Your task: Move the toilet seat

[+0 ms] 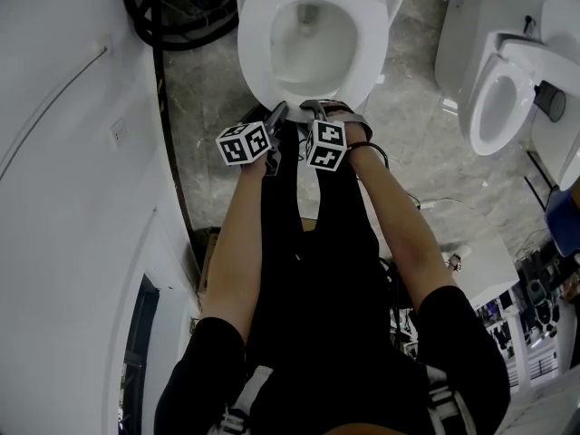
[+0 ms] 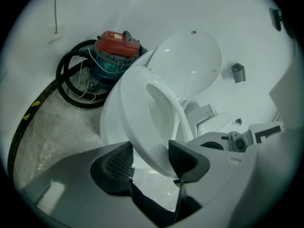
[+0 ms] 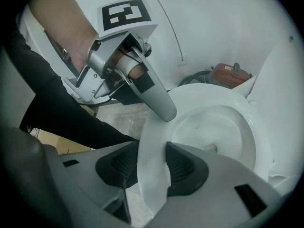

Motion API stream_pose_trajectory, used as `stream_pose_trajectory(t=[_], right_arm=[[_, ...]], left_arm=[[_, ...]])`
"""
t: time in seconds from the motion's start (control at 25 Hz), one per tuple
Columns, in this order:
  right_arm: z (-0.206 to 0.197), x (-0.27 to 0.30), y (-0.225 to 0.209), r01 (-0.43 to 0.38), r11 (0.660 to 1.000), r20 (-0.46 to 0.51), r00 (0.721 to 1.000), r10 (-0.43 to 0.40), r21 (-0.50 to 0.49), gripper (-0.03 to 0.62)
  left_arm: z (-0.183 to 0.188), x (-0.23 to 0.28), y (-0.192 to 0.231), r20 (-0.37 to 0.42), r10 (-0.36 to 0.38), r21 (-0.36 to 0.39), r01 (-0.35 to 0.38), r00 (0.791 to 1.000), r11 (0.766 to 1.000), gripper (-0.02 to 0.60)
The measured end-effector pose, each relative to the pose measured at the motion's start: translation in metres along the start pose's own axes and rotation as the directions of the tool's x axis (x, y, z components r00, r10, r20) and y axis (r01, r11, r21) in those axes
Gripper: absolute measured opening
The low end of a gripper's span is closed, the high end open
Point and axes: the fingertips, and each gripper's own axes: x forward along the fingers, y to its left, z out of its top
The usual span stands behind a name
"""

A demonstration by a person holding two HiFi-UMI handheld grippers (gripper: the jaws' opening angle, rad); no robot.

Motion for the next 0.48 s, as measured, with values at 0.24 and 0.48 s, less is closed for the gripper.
stream_pose_trajectory(t=[0.24, 0.48], right_arm=[[0.010, -0.023, -0.004, -0.008, 1.000, 0.021, 1.000, 0.008, 0.006, 0.189], [0.020, -0.051, -0.005, -0.012, 1.000, 0.057, 0.998, 0.012, 0.000, 0.186]], left_arm=[[0.013, -0.014, -0.013, 0.023, -0.019, 0.004, 0.019, 1.000, 1.000, 0.225], [0.026, -0.032, -0.031, 0.102, -0.031, -0.043, 0.036, 0.994, 0.998, 0.202]])
